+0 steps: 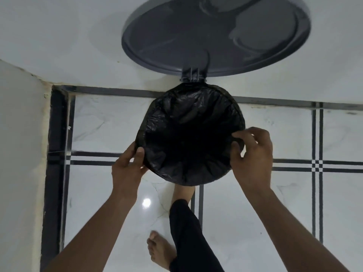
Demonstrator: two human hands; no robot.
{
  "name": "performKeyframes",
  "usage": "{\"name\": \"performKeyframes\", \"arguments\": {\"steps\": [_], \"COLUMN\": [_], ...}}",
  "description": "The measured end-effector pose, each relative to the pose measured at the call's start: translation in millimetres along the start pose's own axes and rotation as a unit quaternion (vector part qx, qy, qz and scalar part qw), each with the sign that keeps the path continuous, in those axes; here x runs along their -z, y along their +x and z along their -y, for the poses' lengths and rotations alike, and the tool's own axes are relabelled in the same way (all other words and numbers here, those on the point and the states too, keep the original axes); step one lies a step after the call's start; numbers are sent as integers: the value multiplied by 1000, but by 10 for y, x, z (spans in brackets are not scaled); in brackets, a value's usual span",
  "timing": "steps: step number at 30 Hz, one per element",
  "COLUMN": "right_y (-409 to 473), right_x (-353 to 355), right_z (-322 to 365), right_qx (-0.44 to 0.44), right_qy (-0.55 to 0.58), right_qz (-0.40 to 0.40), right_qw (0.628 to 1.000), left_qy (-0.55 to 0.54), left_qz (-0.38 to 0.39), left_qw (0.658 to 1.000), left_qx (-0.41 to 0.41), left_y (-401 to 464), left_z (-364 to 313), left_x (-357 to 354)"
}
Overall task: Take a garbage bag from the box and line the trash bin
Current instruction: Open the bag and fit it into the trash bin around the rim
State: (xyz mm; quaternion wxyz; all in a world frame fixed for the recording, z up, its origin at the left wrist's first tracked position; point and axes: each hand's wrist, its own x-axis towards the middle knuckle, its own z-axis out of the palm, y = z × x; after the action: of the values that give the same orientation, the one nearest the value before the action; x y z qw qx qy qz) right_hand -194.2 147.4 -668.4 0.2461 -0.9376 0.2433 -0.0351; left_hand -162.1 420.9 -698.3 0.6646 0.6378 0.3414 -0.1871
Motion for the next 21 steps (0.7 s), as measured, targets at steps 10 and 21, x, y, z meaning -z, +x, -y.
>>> {"name": "performKeyframes", "arguments": {"steps": [10, 21], "right_y": [-28, 15], "right_x": [-41, 29], "right_z": [-396, -502], "right_qx": [-288, -456], "right_qy": [359, 536], "right_qz": [68, 181], "right_qw": [885, 687], "left_qy": [51, 87], "left_qz": [-90, 48], "left_qw": [994, 993], "left_qx": [-38, 59], "left_y": [40, -77], "left_z": [-2, -74], "left_x": [-51, 21]}}
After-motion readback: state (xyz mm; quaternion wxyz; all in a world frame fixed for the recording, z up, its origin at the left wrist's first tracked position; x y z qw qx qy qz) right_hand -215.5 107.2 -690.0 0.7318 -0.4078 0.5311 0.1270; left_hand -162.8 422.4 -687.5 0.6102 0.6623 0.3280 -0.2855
